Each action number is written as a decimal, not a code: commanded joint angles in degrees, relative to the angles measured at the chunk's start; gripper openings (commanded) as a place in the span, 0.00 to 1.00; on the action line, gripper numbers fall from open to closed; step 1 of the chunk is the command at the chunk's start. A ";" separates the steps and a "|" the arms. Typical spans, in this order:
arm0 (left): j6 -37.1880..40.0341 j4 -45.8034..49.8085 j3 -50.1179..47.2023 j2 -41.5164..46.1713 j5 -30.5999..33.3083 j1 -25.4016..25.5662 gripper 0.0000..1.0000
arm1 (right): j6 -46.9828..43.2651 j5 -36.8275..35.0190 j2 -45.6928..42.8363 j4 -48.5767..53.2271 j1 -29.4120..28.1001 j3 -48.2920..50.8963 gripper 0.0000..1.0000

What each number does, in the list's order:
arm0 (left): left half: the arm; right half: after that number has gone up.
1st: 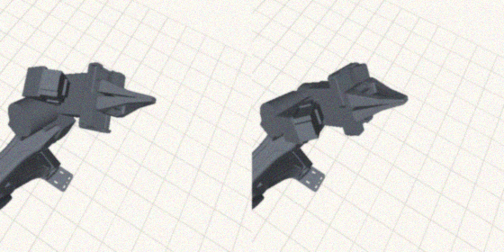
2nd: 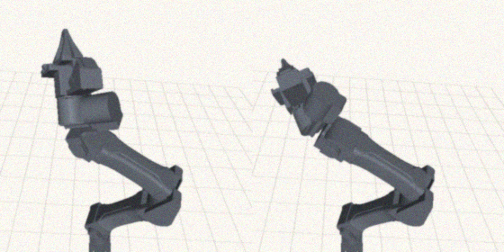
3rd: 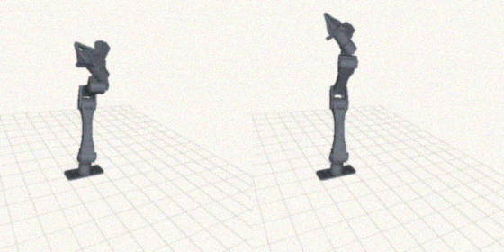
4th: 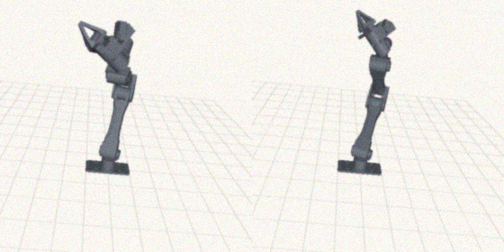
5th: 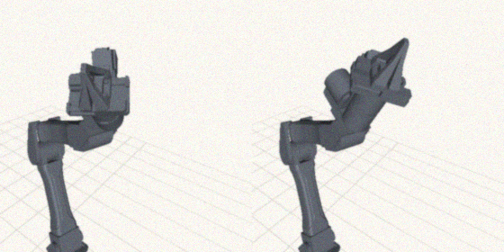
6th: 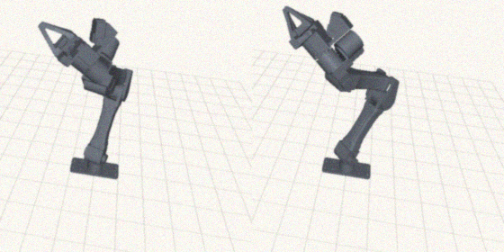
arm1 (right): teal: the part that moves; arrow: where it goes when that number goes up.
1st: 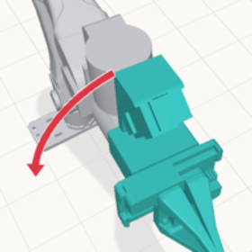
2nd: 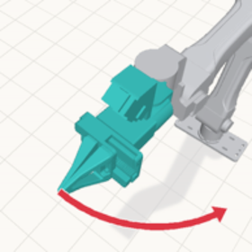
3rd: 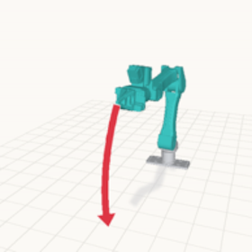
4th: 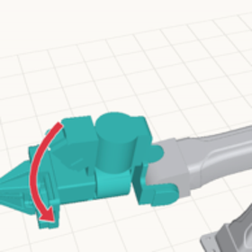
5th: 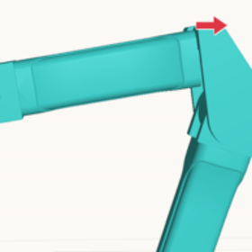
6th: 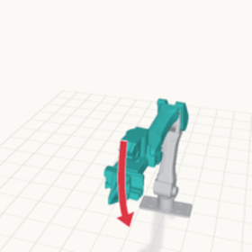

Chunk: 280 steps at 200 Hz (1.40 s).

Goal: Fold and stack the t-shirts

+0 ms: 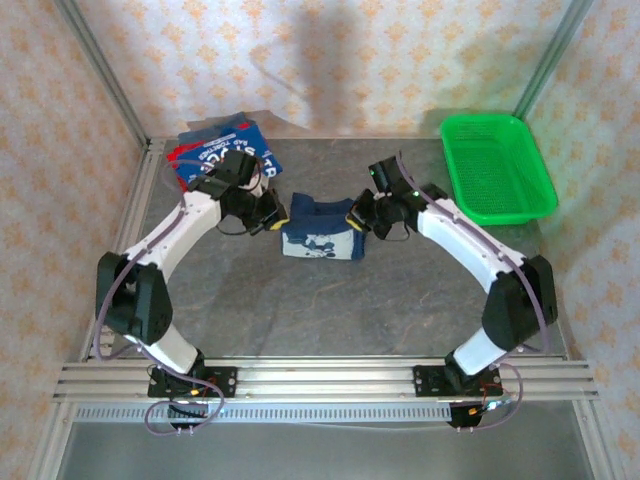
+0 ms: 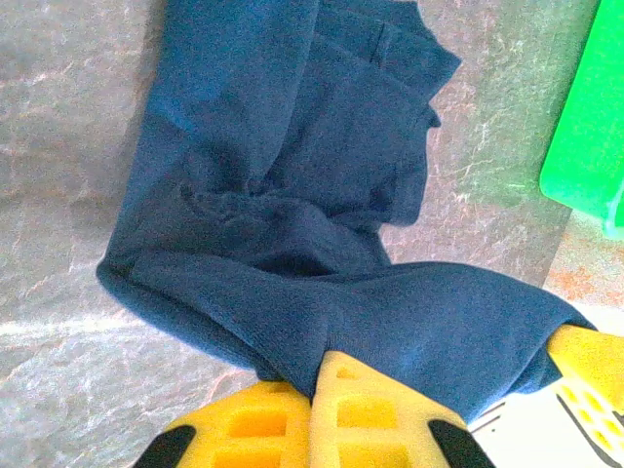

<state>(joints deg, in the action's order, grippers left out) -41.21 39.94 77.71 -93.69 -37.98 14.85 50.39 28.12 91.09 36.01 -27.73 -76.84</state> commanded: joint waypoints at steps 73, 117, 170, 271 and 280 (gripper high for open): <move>4.12 2.34 17.52 -18.25 -1.73 -3.85 0.00 | -11.32 5.22 16.50 6.41 8.59 -13.87 0.00; 4.56 2.87 25.95 -26.80 -2.54 -4.63 0.00 | -13.43 8.03 24.79 7.22 11.72 -20.19 0.00; 0.96 -1.40 39.71 -36.28 -5.61 -4.31 0.34 | -11.59 10.70 34.83 3.57 16.14 -28.83 0.19; 7.39 -1.05 26.30 -21.72 -0.94 -6.67 0.66 | -13.97 9.48 21.13 -0.68 19.14 -22.35 0.62; 8.75 -1.55 22.38 -20.48 -1.33 -6.68 0.66 | -14.04 10.39 18.44 -3.30 18.40 -17.58 0.65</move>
<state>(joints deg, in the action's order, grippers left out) -37.19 38.96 109.16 -118.02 -41.12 9.23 38.37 37.52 117.36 36.34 -7.31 -102.94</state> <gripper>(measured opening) 0.658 0.614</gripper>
